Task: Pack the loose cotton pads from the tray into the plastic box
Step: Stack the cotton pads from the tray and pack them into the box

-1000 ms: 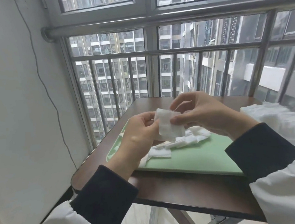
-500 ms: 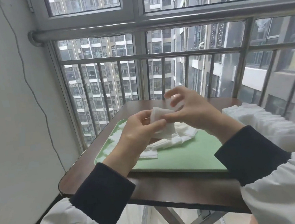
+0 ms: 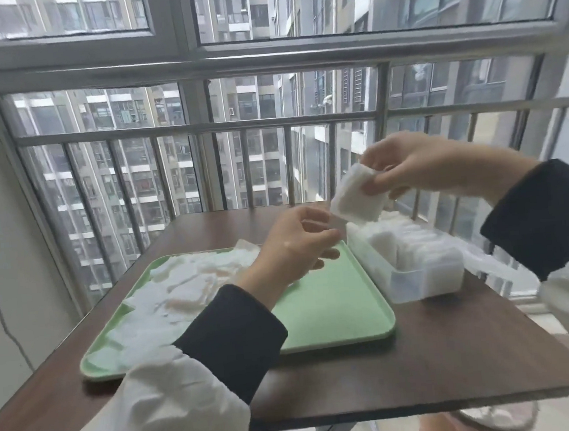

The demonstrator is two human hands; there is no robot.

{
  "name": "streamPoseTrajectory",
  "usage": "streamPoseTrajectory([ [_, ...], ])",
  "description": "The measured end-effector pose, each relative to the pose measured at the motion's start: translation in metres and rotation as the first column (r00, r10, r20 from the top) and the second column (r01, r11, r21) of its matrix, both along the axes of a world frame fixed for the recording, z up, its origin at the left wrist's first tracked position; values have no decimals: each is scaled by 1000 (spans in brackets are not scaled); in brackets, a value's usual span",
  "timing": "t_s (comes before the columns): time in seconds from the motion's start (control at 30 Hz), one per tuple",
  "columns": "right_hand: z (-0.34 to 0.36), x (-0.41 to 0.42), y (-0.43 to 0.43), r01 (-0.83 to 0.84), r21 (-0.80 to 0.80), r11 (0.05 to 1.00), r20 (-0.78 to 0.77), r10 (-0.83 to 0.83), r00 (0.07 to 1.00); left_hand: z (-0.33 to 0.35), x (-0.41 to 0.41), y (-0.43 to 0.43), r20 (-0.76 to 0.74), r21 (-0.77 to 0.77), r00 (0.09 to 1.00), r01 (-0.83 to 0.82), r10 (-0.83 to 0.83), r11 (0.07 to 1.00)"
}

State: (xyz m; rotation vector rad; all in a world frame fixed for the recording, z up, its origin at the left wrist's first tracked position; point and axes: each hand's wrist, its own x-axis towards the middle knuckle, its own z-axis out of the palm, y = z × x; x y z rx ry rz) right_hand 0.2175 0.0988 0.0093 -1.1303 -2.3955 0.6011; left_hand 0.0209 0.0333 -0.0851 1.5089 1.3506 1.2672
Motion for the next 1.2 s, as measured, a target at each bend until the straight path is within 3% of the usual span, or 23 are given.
streamPoseTrajectory([
  [0.1,-3,21,19,60,-84,995,-18,-62,998,-8,19,28,-242,-69,970,-30,13,997],
  [0.2,-15,29,34,73,-139,988,52,-67,996,-13,36,50,-322,-76,946,-55,27,996],
  [0.5,-40,29,58,101,7,995,345,-97,934,-30,48,73,-317,-107,948,-57,20,993],
  [0.7,-44,18,58,60,82,995,336,-84,938,-40,47,74,-256,-104,967,-33,5,994],
  [0.93,-49,18,58,62,50,997,408,-77,910,-40,46,72,-218,-121,976,-10,-17,993],
  [1.2,-51,-2,45,-29,260,965,703,-169,690,-37,48,68,-235,-110,972,-7,-19,994],
])
